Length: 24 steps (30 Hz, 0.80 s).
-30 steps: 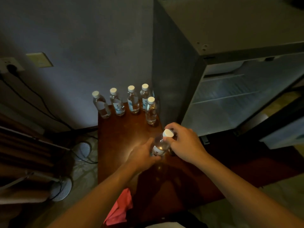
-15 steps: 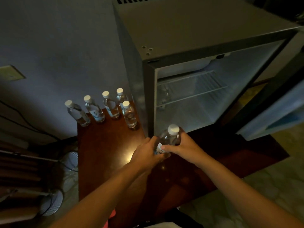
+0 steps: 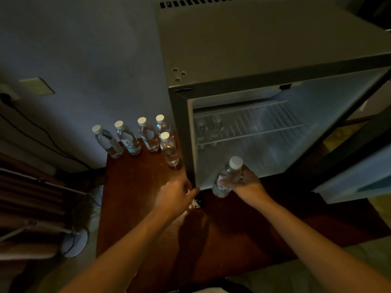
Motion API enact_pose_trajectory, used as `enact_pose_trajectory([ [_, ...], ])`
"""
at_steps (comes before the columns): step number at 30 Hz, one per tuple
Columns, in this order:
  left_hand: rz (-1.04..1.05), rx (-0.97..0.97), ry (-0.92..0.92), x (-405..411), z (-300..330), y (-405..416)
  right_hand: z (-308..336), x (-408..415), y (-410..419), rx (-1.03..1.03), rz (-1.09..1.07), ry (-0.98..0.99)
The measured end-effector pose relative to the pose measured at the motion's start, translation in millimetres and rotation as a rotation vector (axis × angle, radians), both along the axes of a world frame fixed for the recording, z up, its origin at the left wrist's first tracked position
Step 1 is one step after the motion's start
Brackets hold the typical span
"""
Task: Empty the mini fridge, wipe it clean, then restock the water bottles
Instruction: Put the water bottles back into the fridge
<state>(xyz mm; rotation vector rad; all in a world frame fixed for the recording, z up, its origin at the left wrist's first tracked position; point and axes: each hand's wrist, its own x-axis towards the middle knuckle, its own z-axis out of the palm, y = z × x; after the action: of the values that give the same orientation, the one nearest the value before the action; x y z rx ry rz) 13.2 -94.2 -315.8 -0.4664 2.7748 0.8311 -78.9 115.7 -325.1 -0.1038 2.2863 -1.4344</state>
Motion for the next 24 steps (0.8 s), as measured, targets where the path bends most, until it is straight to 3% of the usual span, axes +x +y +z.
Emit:
enact_pose_trajectory([
  [6, 0.148, -0.066, 0.091, -4, 3, -5, -14, -33, 10, 0.098, 0.048, 0.057],
  [24, 0.216, -0.032, 0.104, -21, 15, 1, -31, -75, 17, 0.036, 0.172, 0.131],
])
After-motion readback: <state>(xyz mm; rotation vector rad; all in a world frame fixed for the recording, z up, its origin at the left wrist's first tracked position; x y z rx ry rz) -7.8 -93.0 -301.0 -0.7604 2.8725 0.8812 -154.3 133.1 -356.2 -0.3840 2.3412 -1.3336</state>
